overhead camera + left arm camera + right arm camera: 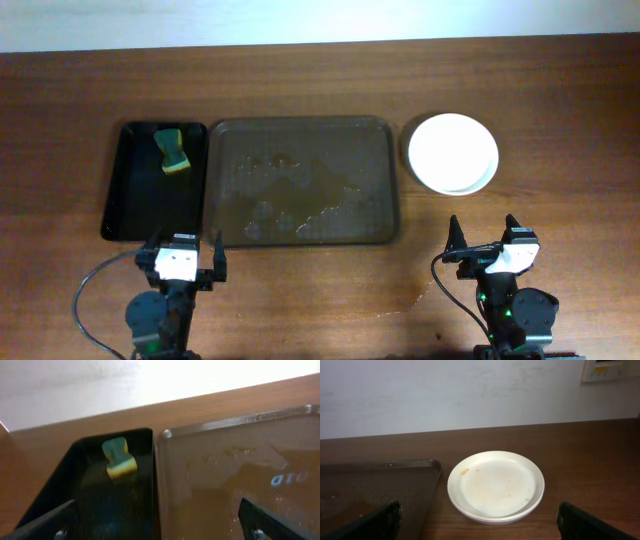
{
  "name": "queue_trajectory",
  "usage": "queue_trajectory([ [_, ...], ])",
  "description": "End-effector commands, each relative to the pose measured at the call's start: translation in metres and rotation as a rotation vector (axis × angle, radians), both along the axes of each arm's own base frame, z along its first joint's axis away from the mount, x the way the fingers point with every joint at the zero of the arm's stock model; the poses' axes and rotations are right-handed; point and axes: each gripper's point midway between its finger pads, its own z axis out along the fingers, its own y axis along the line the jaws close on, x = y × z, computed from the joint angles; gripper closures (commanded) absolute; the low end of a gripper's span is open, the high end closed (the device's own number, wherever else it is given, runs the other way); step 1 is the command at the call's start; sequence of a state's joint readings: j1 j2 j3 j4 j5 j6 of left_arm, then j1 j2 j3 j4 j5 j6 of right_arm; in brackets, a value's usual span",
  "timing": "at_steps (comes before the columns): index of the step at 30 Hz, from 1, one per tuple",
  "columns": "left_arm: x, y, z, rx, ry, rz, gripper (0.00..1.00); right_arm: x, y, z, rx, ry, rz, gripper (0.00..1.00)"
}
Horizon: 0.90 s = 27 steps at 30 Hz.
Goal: Clean dirty plates on tray and stack at the side
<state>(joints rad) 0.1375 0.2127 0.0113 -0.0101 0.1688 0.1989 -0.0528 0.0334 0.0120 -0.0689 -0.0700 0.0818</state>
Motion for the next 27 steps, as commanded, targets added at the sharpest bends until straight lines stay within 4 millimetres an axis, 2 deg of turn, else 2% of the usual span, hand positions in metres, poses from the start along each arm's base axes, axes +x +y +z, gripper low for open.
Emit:
queue_trajectory([
  [1,-0.004,-0.001,0.006,0.038,-0.031,-0.008,0.01,0.0,-0.002,-0.002,0.001,0.001,-0.006,0.02],
  [7,-0.008,-0.002,0.036,0.057,-0.164,-0.008,0.01,0.0,-0.002,-0.002,0.001,0.001,-0.006,0.02],
  [27,-0.008,-0.002,0.033,0.055,-0.151,-0.009,0.01,0.0,-0.002,-0.002,0.001,0.001,-0.006,0.02],
])
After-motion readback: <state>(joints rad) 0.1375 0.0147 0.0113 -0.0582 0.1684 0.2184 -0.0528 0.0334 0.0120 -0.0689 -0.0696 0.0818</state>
